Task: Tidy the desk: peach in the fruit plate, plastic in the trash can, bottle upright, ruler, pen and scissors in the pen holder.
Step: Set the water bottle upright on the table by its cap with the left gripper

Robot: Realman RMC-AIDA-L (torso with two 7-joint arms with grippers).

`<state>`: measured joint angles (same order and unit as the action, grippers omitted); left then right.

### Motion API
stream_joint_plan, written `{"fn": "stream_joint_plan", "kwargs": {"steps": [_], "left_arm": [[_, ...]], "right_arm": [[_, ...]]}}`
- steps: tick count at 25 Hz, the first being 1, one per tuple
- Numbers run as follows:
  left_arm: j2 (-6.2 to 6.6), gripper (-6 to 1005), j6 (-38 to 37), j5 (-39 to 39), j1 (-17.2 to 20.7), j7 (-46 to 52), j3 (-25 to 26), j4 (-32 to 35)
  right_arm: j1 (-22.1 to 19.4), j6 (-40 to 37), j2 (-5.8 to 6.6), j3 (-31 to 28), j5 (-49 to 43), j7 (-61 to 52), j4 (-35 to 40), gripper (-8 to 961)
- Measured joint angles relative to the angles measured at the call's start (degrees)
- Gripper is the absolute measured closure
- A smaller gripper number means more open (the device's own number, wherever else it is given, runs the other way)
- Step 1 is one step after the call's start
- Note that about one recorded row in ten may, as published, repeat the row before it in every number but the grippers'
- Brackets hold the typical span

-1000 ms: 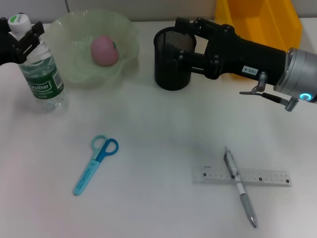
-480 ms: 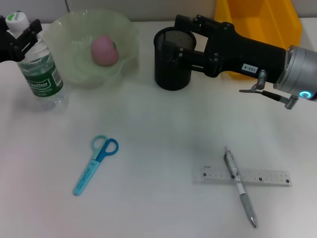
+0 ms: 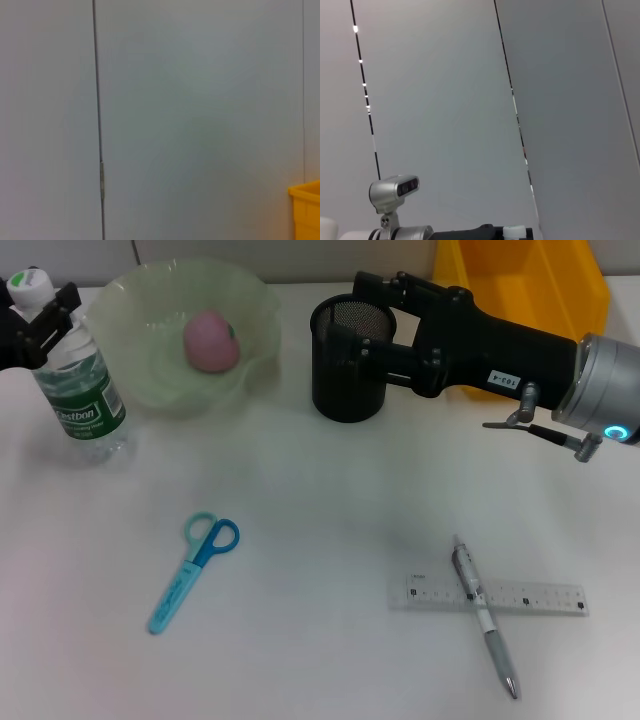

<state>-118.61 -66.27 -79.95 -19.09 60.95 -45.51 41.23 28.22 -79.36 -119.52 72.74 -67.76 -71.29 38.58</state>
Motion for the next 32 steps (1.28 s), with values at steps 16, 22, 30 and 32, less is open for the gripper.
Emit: {"fn": "stream_joint_plan", "kwargs": {"steps": [16,22,30,32], "left_arm": [[-0.01,543,-2.56,4.26,0.99,-5.75,-0.23,-3.43],[-0.04,543,-2.67,4.26,0.97,-5.98,-0.60,-3.43],[-0.04,542,-2.73,4.26,0.88,-6.35,-0.60,-4.02],[-0.04,542,-2.73,4.26,0.88,-6.35,-0.60,-4.02]], "right_arm": [[0.01,0.00,-0.09,0.24,0.00,0.02,0.00,197],[-0.20,-0.14,-0.13,0.29,0.00,-0.18,-0.03,198],[-0.14,-0.52,-0.13,0.35,0.00,-0.35,-0.09,199],[-0.09,-0.51,-0.12,0.46,0.00,-0.35,-0.09,200]]}}
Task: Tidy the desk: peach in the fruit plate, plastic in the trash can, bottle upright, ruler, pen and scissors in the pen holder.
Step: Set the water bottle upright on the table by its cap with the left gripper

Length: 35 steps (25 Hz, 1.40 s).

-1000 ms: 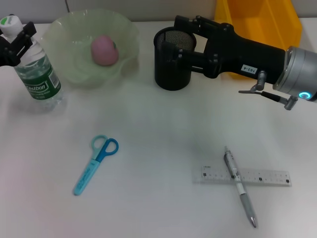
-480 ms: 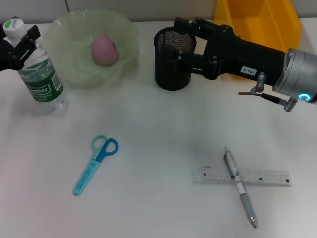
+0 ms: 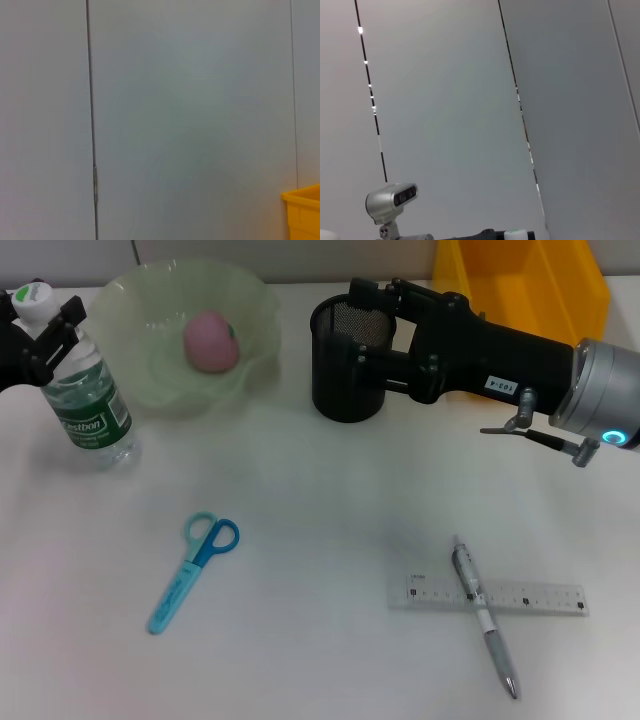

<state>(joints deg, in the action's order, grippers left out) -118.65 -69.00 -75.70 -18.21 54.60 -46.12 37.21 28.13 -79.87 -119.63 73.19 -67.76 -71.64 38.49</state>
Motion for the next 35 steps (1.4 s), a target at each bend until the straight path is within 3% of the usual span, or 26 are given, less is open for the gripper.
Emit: {"fn": "stream_joint_plan", "kwargs": {"steps": [35], "left_arm": [[0.01,539,0.20,0.56,-0.75,-2.92,0.22,-3.00]], "right_arm": [[0.25,0.30,0.11,-0.42,0.00,0.33,-0.79,206]]}}
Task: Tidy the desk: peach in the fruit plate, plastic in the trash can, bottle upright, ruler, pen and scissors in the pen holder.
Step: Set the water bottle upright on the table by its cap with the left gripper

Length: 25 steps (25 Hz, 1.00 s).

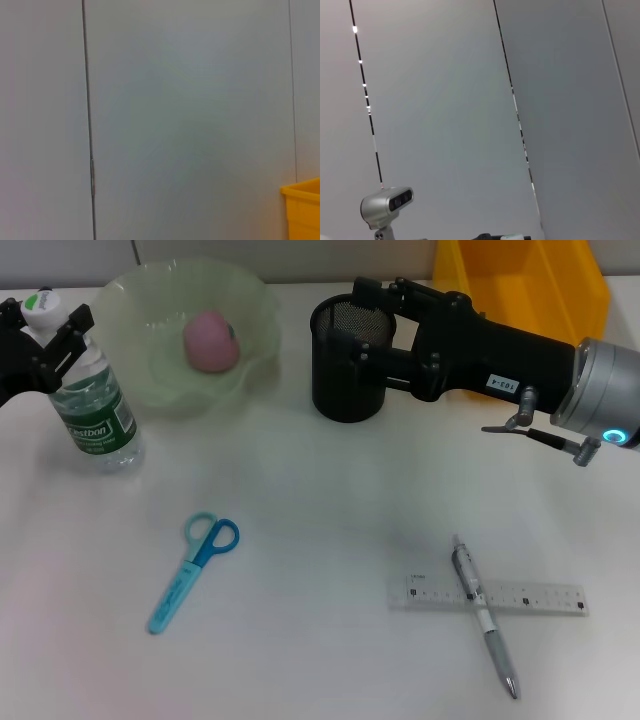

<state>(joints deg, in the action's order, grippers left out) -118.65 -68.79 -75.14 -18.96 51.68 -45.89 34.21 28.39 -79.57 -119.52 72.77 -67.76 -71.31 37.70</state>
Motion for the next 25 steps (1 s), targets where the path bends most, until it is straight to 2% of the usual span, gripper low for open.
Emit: {"fn": "stream_joint_plan", "kwargs": {"steps": [25], "left_arm": [[0.07,537,0.41,0.52,-0.61,-0.44,-0.21,-0.74]], "right_arm": [[0.26,0.18,0.00,0.00,0.00,0.09,0.00,211]]}}
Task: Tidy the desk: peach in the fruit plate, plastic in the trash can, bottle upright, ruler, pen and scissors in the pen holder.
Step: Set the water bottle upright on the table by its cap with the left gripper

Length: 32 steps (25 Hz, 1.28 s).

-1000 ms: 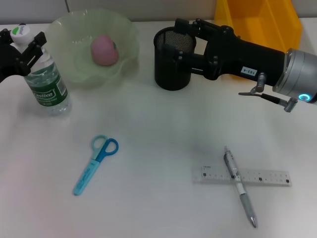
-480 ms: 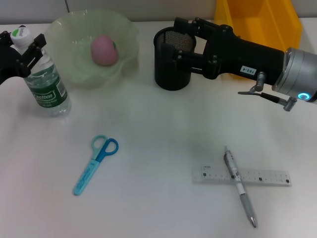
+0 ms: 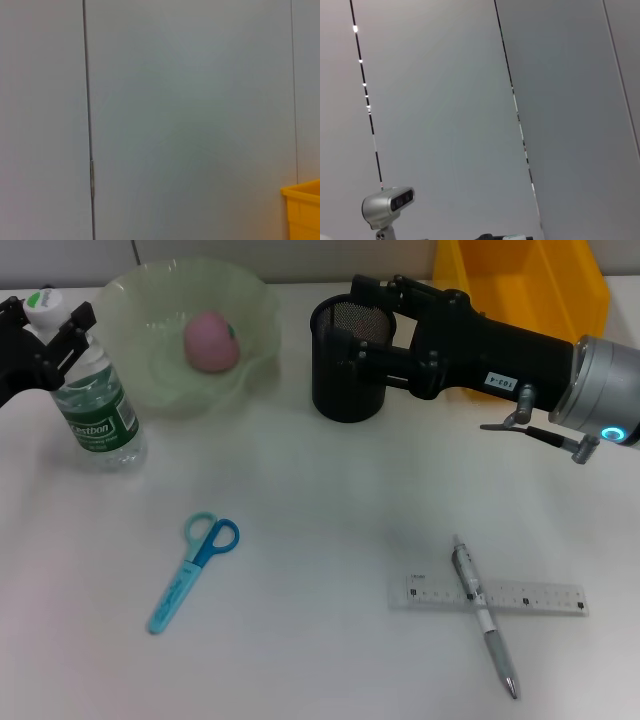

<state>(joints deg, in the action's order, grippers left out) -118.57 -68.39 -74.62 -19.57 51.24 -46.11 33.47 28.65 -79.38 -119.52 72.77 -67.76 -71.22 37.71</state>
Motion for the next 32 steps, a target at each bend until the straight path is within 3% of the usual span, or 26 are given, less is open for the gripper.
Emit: {"fn": "stream_joint_plan", "kwargs": {"steps": [32], "left_arm": [[0.11,535,0.61,-0.34,-0.89,0.49,-0.03,-0.69]], "right_arm": [[0.08,0.65,0.00,0.00,0.00,0.03,-0.09,217]]}}
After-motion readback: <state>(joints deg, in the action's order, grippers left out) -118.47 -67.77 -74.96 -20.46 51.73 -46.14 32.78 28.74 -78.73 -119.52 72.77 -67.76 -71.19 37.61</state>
